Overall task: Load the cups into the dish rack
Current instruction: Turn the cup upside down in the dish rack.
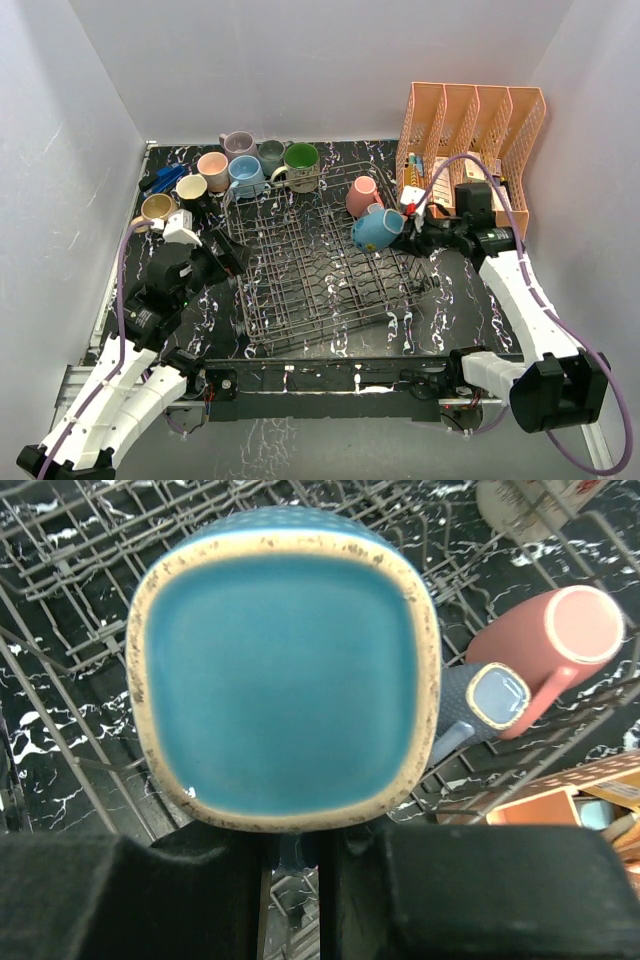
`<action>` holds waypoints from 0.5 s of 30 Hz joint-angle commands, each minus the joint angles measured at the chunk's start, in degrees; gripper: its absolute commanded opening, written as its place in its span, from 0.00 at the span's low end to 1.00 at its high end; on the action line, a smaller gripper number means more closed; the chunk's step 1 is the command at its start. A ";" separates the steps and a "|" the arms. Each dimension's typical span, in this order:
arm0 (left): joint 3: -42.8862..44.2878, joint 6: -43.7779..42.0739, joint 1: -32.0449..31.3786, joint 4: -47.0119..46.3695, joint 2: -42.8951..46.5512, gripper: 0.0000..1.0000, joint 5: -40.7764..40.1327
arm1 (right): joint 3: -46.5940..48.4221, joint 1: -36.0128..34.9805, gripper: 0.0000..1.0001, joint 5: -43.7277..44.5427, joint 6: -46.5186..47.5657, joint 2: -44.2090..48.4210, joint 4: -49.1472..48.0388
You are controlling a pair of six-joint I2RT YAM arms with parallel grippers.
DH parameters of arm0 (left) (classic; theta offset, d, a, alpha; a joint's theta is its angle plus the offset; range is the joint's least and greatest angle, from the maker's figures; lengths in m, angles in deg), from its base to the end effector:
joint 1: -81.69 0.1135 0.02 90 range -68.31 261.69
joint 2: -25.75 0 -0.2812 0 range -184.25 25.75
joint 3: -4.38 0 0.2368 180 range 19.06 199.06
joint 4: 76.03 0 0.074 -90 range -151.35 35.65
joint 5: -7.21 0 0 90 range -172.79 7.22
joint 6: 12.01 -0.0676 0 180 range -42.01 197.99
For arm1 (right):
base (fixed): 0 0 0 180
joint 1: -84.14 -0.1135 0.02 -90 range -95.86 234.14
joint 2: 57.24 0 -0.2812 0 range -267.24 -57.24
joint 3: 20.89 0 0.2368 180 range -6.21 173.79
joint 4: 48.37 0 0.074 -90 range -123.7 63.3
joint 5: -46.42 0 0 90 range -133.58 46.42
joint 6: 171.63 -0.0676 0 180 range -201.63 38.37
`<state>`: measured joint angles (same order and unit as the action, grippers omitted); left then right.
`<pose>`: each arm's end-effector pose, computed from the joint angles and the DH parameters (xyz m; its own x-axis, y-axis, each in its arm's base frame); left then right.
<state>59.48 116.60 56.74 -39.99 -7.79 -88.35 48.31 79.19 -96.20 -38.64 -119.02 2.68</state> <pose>0.1321 -0.0542 0.3206 -0.3861 -0.5054 -0.7717 0.1201 0.8019 -0.5853 0.1997 0.0712 0.3125 -0.0764 -0.4221 -0.9033 -0.9262 0.3655 -0.0925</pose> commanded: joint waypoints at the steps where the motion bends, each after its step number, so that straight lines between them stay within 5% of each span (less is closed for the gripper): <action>1: 1.34 -0.77 0.15 7.26 -0.07 0.97 -3.40 | 4.26 -5.69 0.08 8.33 -2.05 -2.11 -2.24; 8: 0.90 0.06 0.15 7.13 1.13 0.97 -3.74 | 3.25 -14.52 0.08 20.68 -9.78 -6.55 -7.92; 15: 0.30 0.36 0.17 8.39 2.72 0.97 -4.18 | 0.26 -16.20 0.08 29.18 -14.10 -9.31 -12.99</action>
<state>59.46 116.71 56.74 -33.00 -6.26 -91.45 48.46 63.06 -73.03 -48.98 -128.27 -1.60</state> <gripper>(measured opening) 0.971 0.208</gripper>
